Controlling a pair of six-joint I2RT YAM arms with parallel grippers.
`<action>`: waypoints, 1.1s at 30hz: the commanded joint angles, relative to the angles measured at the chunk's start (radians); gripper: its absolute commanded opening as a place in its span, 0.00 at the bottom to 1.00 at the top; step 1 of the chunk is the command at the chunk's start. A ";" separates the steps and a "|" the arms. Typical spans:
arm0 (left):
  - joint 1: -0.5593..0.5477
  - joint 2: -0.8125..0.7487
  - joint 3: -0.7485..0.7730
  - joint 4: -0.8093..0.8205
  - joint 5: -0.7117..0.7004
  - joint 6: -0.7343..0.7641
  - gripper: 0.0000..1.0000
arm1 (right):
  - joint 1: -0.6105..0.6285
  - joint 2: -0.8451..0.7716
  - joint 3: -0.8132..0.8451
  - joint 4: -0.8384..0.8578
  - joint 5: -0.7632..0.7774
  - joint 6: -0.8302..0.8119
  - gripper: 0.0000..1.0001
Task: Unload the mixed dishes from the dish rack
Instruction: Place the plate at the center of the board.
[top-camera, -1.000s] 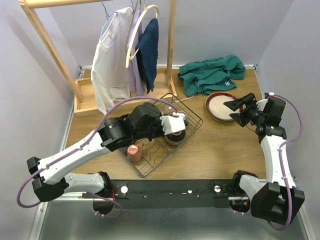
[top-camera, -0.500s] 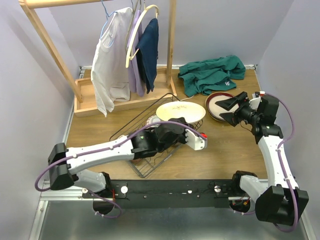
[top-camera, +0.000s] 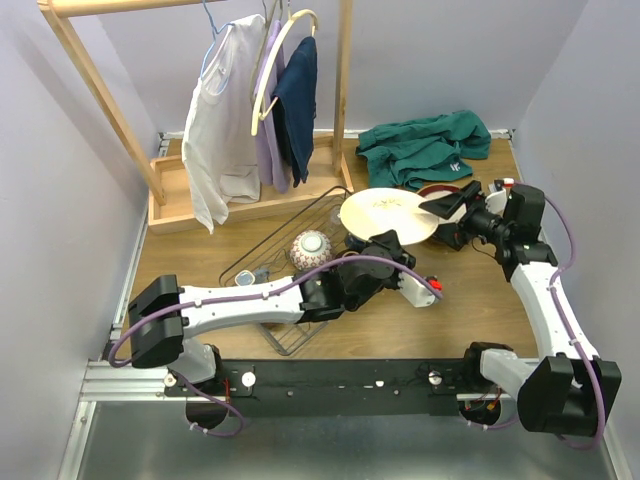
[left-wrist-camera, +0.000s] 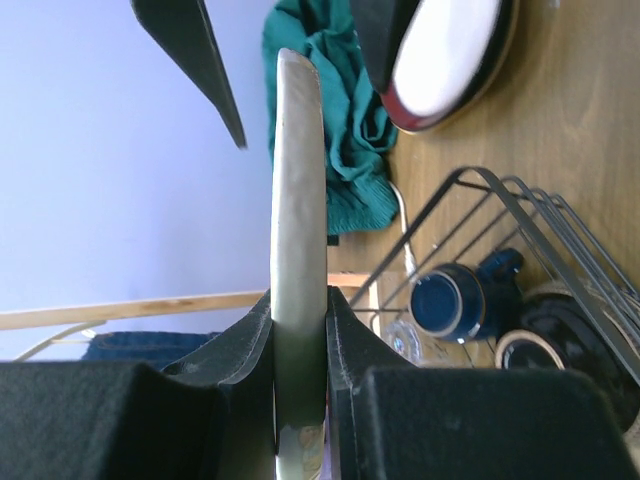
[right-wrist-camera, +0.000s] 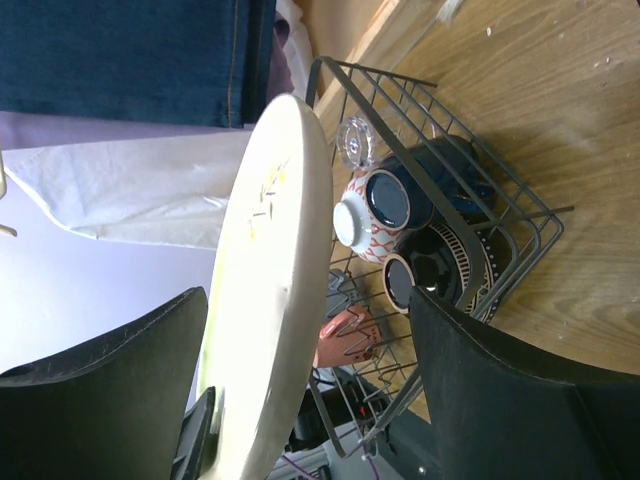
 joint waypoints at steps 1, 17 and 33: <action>-0.011 0.017 0.020 0.255 -0.078 0.101 0.00 | 0.017 0.020 0.016 0.032 -0.032 0.009 0.86; -0.013 0.048 -0.037 0.286 -0.107 0.060 0.02 | 0.026 0.067 0.018 0.093 -0.059 0.053 0.22; -0.008 -0.036 -0.089 0.194 -0.167 -0.175 0.85 | 0.023 0.090 0.058 0.162 0.033 0.090 0.01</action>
